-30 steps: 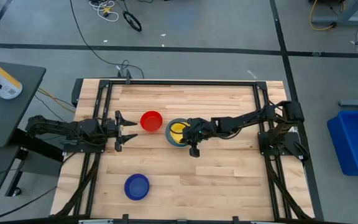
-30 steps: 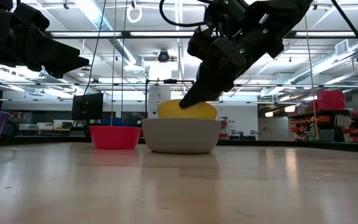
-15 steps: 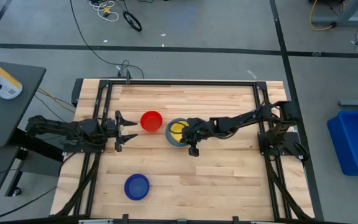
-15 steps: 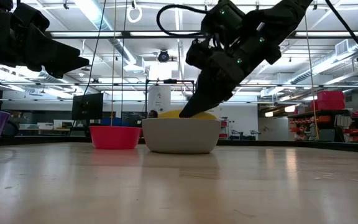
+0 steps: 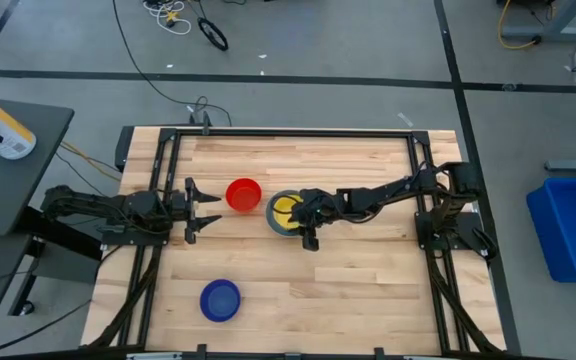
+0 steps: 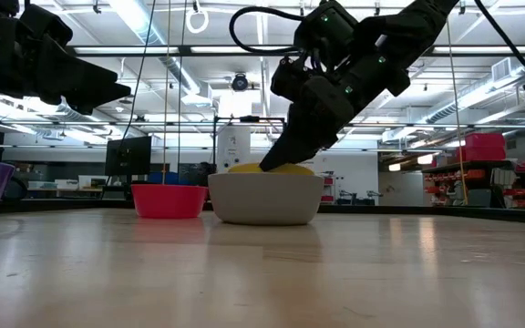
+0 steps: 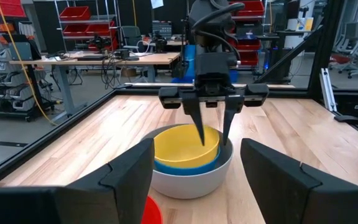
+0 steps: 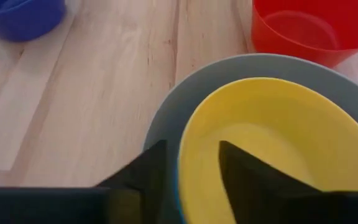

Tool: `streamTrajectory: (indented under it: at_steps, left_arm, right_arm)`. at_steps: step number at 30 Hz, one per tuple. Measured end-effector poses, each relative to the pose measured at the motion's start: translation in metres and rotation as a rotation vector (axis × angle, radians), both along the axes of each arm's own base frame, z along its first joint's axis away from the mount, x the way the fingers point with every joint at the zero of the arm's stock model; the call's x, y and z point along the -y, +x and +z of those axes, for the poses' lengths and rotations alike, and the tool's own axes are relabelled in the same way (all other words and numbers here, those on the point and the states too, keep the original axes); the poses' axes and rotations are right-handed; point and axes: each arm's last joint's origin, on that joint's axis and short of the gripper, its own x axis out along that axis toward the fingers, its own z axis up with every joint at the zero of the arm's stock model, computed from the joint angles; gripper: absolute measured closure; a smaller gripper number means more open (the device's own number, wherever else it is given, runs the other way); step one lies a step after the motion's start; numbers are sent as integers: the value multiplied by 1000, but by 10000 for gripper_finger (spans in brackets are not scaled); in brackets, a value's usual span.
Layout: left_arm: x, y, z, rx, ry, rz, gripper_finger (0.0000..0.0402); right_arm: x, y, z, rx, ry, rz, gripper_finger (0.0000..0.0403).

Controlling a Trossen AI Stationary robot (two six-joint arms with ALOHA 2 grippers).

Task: Nest bowls inside each other
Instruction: Stack the yellow bowl on the light blue bowl, then stack the red bowl on the yellow bowl

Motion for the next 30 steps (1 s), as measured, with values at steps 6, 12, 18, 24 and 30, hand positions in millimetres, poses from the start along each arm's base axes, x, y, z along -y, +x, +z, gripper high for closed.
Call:
streamTrajectory:
  at_steps: [6, 12, 18, 24, 30]
  left_arm:
    - [0, 0, 0, 0, 0, 0, 154]
    - [0, 0, 0, 0, 0, 0, 154]
    - [0, 0, 0, -1, 4, 0, 154]
    - [0, 0, 0, -1, 8, 1, 154]
    - [0, 0, 0, -1, 4, 1, 154]
  right_arm:
    - [2, 0, 1, 8, -4, -6, 186]
    - [2, 2, 3, 41, -15, 4, 209]
    - [3, 11, 16, 91, -32, 7, 218]
    - [5, 24, 38, 208, -57, 16, 196]
    - [6, 24, 43, 221, -79, 31, 207]
